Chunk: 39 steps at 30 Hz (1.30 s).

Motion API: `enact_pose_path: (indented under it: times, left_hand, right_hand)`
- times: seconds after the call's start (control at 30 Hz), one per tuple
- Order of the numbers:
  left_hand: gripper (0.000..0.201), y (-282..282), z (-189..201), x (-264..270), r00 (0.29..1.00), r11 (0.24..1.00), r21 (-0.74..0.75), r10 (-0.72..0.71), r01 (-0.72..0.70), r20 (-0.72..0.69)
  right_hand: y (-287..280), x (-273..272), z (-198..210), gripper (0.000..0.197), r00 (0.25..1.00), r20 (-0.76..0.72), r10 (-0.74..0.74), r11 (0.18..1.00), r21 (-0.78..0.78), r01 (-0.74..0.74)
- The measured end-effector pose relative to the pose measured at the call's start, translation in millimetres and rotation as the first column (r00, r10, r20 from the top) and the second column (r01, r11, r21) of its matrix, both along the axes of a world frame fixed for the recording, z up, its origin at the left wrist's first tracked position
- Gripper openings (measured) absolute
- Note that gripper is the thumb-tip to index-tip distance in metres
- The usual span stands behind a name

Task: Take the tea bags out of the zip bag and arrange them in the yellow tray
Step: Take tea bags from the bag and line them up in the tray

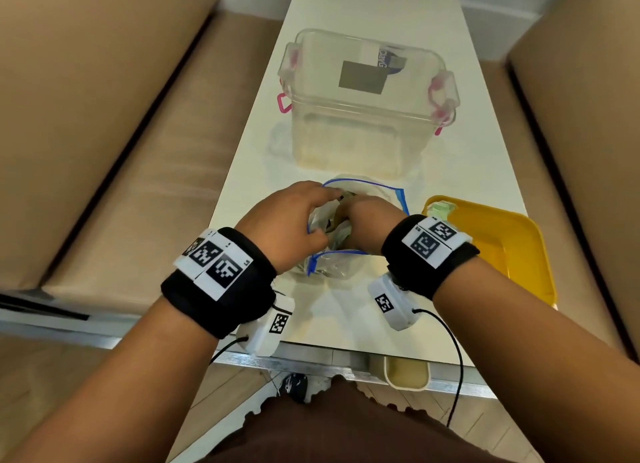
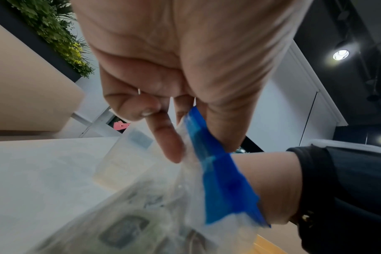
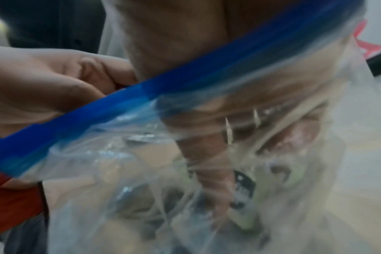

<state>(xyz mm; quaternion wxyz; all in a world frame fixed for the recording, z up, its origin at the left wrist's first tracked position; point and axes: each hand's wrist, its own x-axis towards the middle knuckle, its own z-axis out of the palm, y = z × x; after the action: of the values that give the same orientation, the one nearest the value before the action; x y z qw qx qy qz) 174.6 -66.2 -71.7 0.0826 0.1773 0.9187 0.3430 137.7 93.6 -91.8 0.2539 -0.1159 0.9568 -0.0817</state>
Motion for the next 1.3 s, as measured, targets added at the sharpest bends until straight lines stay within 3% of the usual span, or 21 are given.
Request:
enact_pose_path:
  times: [0.13,0.3,0.43,0.5,0.63,0.7,0.8,0.87,1.0,1.07,1.17,1.23,1.3]
  left_hand:
    - [0.060,-1.4,-0.5,-2.1,1.000,1.000,0.010,-0.003,0.003,-0.008]
    - [0.060,-1.0,-0.3,-6.1,0.999,0.999,-0.037,-0.028,0.028,-0.020]
    - [0.037,1.7,-0.2,-8.4,0.993,0.999,-0.050,-0.011,0.005,-0.118]
    - [0.032,5.6,3.3,-10.9,0.980,0.999,0.021,0.044,-0.041,-0.196]
    - [0.056,22.7,26.7,-10.6,0.944,0.965,0.259,0.117,-0.035,-0.309]
    - [0.058,37.6,38.9,-8.4,0.972,0.912,0.410,0.100,-0.005,-0.212]
    - [0.062,67.3,51.2,-2.4,0.995,0.799,0.601,-0.049,-0.014,0.088]
    - [0.058,89.8,55.9,2.5,0.961,0.754,0.656,-0.160,-0.028,0.225]
    - [0.053,130.6,47.8,11.4,0.842,0.739,0.668,-0.305,-0.086,0.446]
    - [0.043,142.8,36.8,13.9,0.827,0.715,0.682,-0.287,-0.152,0.484]
    - [0.024,159.3,25.2,17.0,0.798,0.628,0.697,-0.194,-0.346,0.570]
    - [0.028,165.6,17.4,18.5,0.787,0.571,0.697,-0.137,-0.433,0.601]
    - [0.033,173.8,10.2,19.3,0.789,0.547,0.688,-0.079,-0.477,0.610]
  right_hand:
    - [1.8,10.8,8.6,0.016,0.990,-0.121,0.072,0.996,0.056,-0.066]
    - [7.5,26.6,31.7,0.020,0.945,-0.301,0.126,0.991,0.081,-0.107]
    - [17.4,33.3,59.8,0.021,0.906,-0.408,0.115,0.993,0.031,-0.113]
    - [24.8,33.9,75.4,0.019,0.887,-0.449,0.110,0.993,0.004,-0.121]
    - [42.8,37.7,109.3,0.009,0.889,-0.450,0.087,0.983,-0.105,-0.150]
    - [53.0,41.5,126.0,0.007,0.896,-0.434,0.089,0.973,-0.153,-0.171]
    - [70.7,46.6,139.2,0.011,0.896,-0.426,0.127,0.955,-0.191,-0.226]
    - [84.8,47.8,140.3,0.014,0.895,-0.424,0.141,0.947,-0.205,-0.246]
    - [115.6,45.8,126.9,0.011,0.900,-0.402,0.170,0.942,-0.202,-0.268]
    - [128.2,43.7,114.7,0.016,0.906,-0.399,0.143,0.941,-0.229,-0.250]
    - [149.8,43.5,94.5,0.031,0.916,-0.401,-0.028,0.918,-0.372,-0.135]
    - [160.1,44.8,81.3,0.041,0.910,-0.394,-0.131,0.889,-0.454,-0.068]
    - [170.2,46.1,69.7,0.038,0.905,-0.365,-0.218,0.858,-0.514,-0.001]
